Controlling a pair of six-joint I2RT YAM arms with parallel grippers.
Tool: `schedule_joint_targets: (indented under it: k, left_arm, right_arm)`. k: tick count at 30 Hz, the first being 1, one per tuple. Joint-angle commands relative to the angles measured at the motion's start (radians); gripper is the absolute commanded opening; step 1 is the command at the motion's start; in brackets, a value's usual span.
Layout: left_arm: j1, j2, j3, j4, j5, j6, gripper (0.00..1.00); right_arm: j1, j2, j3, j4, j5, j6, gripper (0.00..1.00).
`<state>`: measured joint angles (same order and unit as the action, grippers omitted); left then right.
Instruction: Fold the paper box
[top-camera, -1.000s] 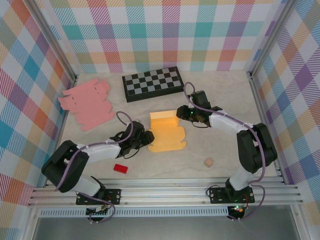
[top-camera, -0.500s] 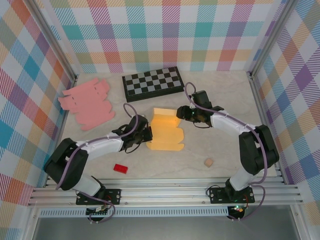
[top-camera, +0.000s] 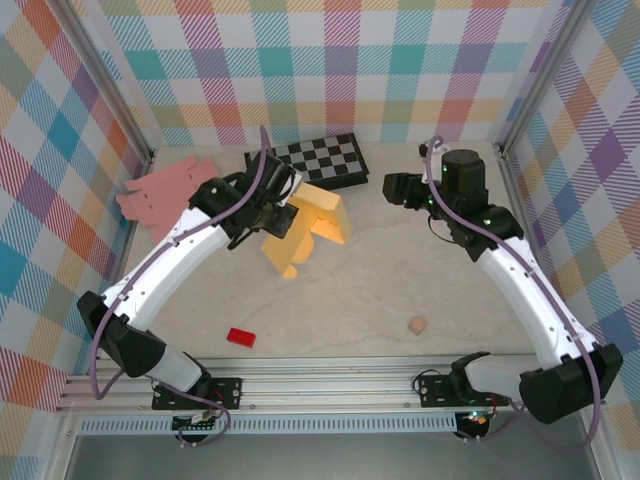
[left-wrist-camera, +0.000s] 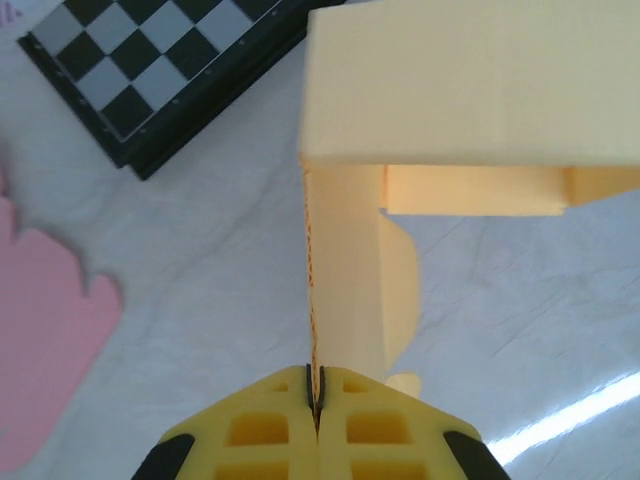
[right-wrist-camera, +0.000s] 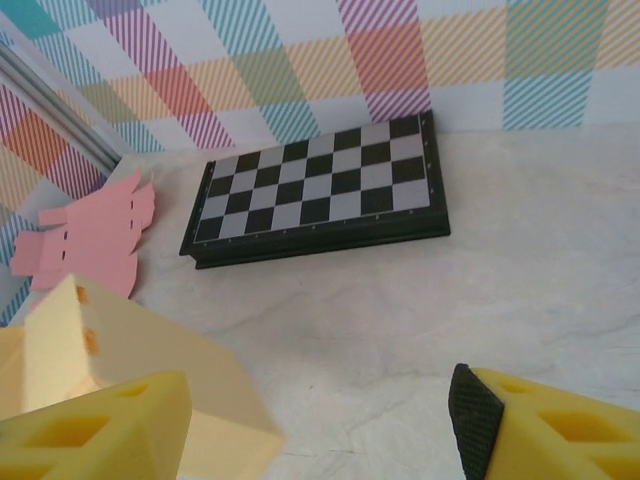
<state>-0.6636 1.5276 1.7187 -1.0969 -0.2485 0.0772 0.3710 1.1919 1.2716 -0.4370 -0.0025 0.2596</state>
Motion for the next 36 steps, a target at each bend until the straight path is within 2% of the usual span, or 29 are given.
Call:
schedule_joint_targets:
  k: [1, 3, 5, 7, 9, 14, 16, 19, 23, 29, 33, 35, 36]
  left_arm:
    - [-0.042, 0.036, 0.109, -0.317, -0.193, 0.158, 0.0]
    - [-0.093, 0.029, 0.137, -0.359, -0.31, 0.205, 0.01]
    - [-0.164, 0.035, 0.133, -0.41, -0.525, 0.291, 0.01]
    - [-0.237, 0.007, 0.05, -0.394, -0.696, 0.415, 0.0]
    - [-0.288, -0.02, -0.017, -0.374, -0.798, 0.511, 0.0]
    - [-0.371, -0.035, -0.08, -0.32, -0.853, 0.682, 0.0]
    - [-0.388, 0.02, -0.083, -0.369, -0.875, 0.676, 0.0]
    - [-0.391, 0.134, -0.047, -0.438, -0.837, 0.607, 0.0]
    - [-0.407, 0.267, -0.035, -0.397, -0.845, 0.627, 0.0]
    - [-0.461, 0.483, 0.069, -0.336, -0.785, 0.65, 0.0]
    - [-0.476, 0.597, 0.158, -0.281, -0.729, 0.645, 0.13]
    - [-0.476, 0.638, 0.204, -0.265, -0.703, 0.631, 0.3]
    - [-0.476, 0.652, 0.224, -0.261, -0.686, 0.622, 0.41]
  right_arm:
    - [0.0, -0.043, -0.05, -0.05, 0.044, -0.048, 0.71]
    - [0.0, -0.07, -0.082, -0.031, 0.054, -0.046, 0.72]
    - [0.0, -0.085, -0.102, -0.02, 0.062, -0.053, 0.73]
    - [-0.001, -0.089, -0.107, -0.029, 0.064, -0.063, 0.73]
    - [0.0, -0.093, -0.11, -0.043, 0.061, -0.068, 0.73]
    - [0.001, -0.144, -0.156, -0.037, 0.066, -0.066, 0.73]
    - [-0.002, -0.166, -0.17, -0.041, 0.078, -0.065, 0.73]
    - [-0.002, -0.201, -0.19, -0.052, 0.102, -0.068, 0.73]
    - [-0.007, -0.254, -0.215, -0.059, 0.142, -0.078, 0.75]
    - [-0.018, -0.328, -0.246, -0.067, 0.171, -0.086, 0.76]
    - [-0.021, -0.348, -0.25, -0.074, 0.172, -0.088, 0.76]
    - [-0.023, -0.349, -0.247, -0.081, 0.172, -0.089, 0.76]
    - [-0.022, -0.35, -0.246, -0.086, 0.173, -0.09, 0.76]
